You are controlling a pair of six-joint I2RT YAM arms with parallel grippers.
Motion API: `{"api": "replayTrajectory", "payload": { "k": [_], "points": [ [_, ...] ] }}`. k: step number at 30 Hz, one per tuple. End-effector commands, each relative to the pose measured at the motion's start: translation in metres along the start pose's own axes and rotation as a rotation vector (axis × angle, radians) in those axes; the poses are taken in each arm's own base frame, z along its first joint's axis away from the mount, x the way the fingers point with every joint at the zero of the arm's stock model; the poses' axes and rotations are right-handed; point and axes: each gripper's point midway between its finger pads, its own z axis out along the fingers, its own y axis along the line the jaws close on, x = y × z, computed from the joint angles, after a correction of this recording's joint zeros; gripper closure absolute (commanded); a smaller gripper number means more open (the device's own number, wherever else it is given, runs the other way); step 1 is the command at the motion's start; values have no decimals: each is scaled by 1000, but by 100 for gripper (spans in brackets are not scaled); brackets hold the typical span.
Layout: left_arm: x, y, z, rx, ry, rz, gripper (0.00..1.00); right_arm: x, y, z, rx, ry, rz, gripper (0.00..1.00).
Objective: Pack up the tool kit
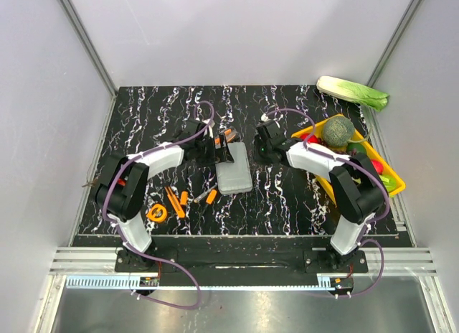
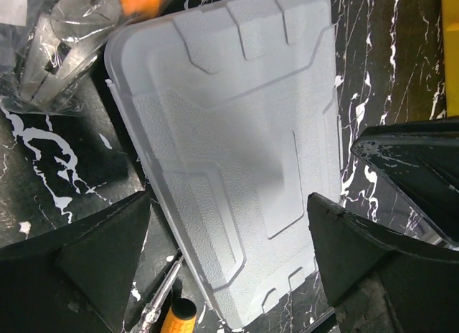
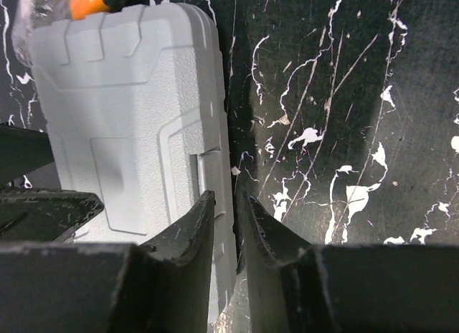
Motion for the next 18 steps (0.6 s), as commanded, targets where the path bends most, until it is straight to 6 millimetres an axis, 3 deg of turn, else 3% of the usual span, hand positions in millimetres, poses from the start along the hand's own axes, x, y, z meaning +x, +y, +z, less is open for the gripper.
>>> {"api": "replayTrajectory", "payload": {
  "k": [1, 11, 18],
  "points": [
    [-5, -3, -1, 13, -7, 67, 7, -6, 4, 8, -48, 0, -2, 73],
    [12, 6, 4, 4, 49, 47, 20, -14, 13, -3, -98, -29, -11, 73],
    [20, 12, 6, -11, 74, 24, 34, -5, 15, 5, -116, 5, -3, 73]
  ]
}}
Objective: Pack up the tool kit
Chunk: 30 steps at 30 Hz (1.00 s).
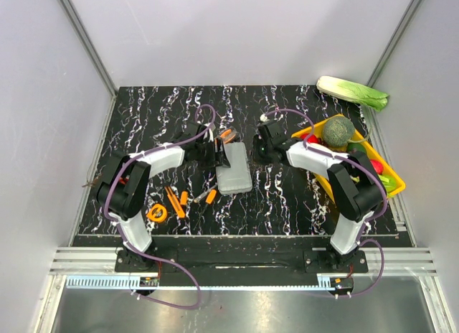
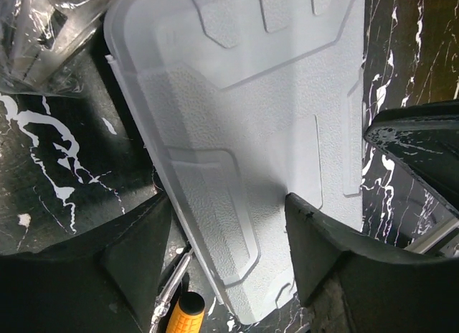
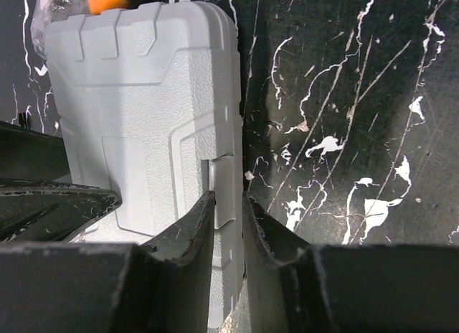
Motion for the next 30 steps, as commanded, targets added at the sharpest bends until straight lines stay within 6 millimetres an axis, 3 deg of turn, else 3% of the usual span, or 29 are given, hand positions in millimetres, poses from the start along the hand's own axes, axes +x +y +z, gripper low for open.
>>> {"api": "replayTrajectory", "payload": {
  "k": [1, 8, 15, 23, 27, 30],
  "points": [
    [6, 0, 3, 13, 21, -2, 35, -8, 11, -4, -59, -27, -6, 73],
    [8, 7, 4, -15, 28, -14, 44, 2, 6, 4, -45, 6, 0, 73],
    [20, 10, 8, -32, 72, -87, 54, 26, -19, 13, 54, 75, 22, 79],
    [40, 23, 11, -95, 143, -170, 91, 49, -54, 15, 268, 90, 63, 94],
    [49, 38, 10, -160, 157, -183, 100, 56, -76, 10, 411, 72, 126, 98],
    [53, 51, 8, -218, 166, -182, 100, 55, -93, 2, 514, 38, 150, 99]
  ]
}}
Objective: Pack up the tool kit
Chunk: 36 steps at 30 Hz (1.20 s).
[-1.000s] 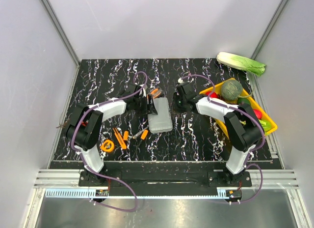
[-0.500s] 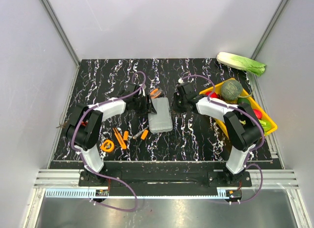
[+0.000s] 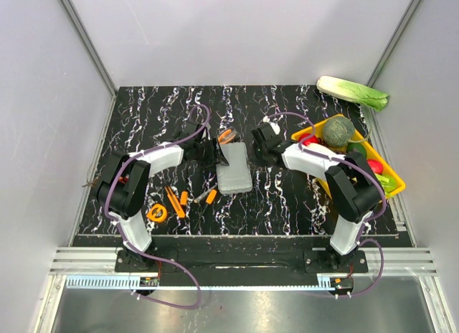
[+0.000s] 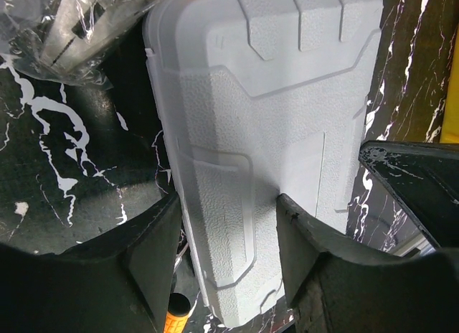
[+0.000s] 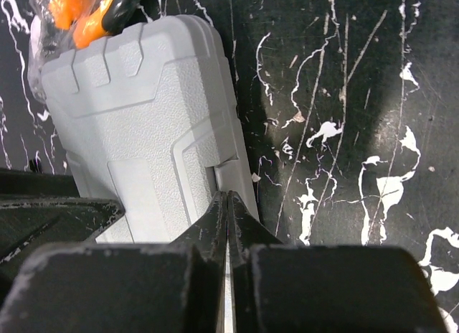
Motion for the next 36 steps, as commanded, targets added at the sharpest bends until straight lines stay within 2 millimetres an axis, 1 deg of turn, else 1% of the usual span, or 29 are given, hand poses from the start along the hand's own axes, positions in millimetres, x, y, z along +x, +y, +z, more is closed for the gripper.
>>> {"api": "replayTrajectory", "payload": {
  "k": [1, 5, 8, 9, 14, 17, 19, 22, 24, 25, 26, 27, 29, 30, 33, 36],
  "points": [
    [46, 59, 6, -230, 143, -34, 100, 37, -103, 3, 446, 46, 9, 100],
    [48, 79, -2, -317, 144, -32, 100, 35, -120, -4, 545, 9, 36, 100],
    [48, 87, -6, -343, 140, -48, 100, 35, -129, -11, 602, -3, 54, 100],
    [48, 90, -7, -347, 141, -55, 100, 36, -131, -13, 611, -3, 54, 100],
    [48, 96, -9, -358, 140, -73, 100, 25, -137, -25, 663, -43, 33, 100],
    [47, 93, -9, -344, 144, -74, 100, 13, -133, -33, 663, -76, 15, 100],
    [45, 83, -7, -296, 147, -63, 100, -1, -120, -39, 606, -112, 6, 100],
    [41, 68, -6, -225, 144, -57, 100, -24, -91, -51, 474, -162, -5, 99],
    [38, 61, -6, -199, 147, -53, 93, -34, -67, -57, 363, -168, -23, 94],
    [37, 60, -6, -192, 147, -49, 85, -36, -57, -59, 321, -168, -19, 89],
    [35, 58, -7, -187, 143, -44, 80, -38, -48, -60, 271, -164, -22, 83],
    [34, 56, -7, -179, 142, -41, 75, -39, -37, -61, 216, -157, -36, 76],
    [31, 52, -8, -168, 136, -32, 69, -38, -16, -58, 109, -133, -58, 63],
    [30, 51, -9, -164, 136, -30, 68, -36, -7, -56, 67, -114, -76, 60],
    [28, 49, -9, -158, 134, -27, 66, -28, 12, -47, -34, -60, -112, 53],
    [31, 50, -7, -157, 145, -28, 66, -20, 19, -36, -75, -18, -148, 52]
  ]
}}
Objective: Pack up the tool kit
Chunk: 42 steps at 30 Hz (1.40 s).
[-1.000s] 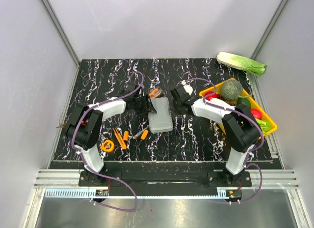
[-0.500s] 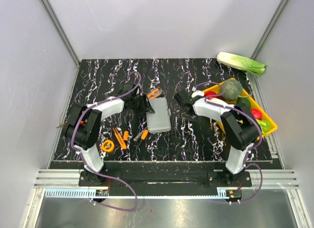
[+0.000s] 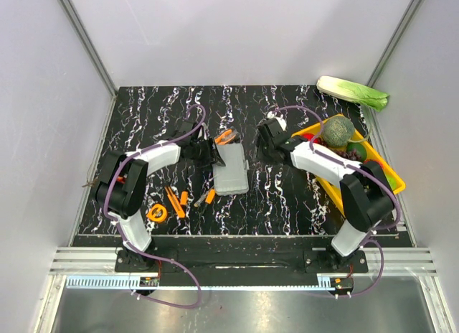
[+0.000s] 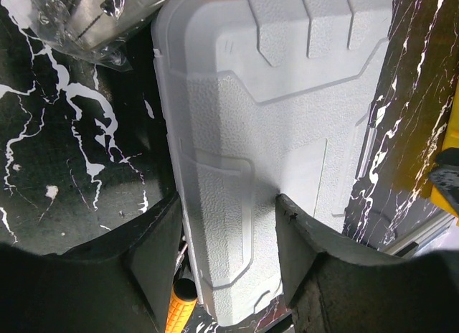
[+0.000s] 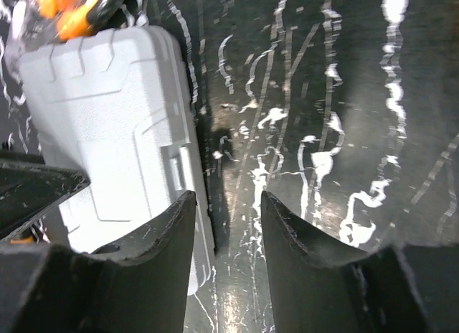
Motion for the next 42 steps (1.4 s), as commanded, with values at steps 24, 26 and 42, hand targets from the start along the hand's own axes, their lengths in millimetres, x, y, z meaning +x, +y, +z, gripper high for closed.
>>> {"api": "replayTrajectory", "payload": {
  "k": [24, 26, 42],
  "points": [
    [35, 40, 8, -133, 144, -3, 68, 22, 31, 43, -151, 102, -84, 67],
    [36, 40, 8, -134, 147, -5, 68, 19, 27, 44, -125, 80, -73, 70],
    [36, 39, 9, -128, 151, -5, 64, 34, 34, 50, -203, 124, -41, 69]
  ]
}}
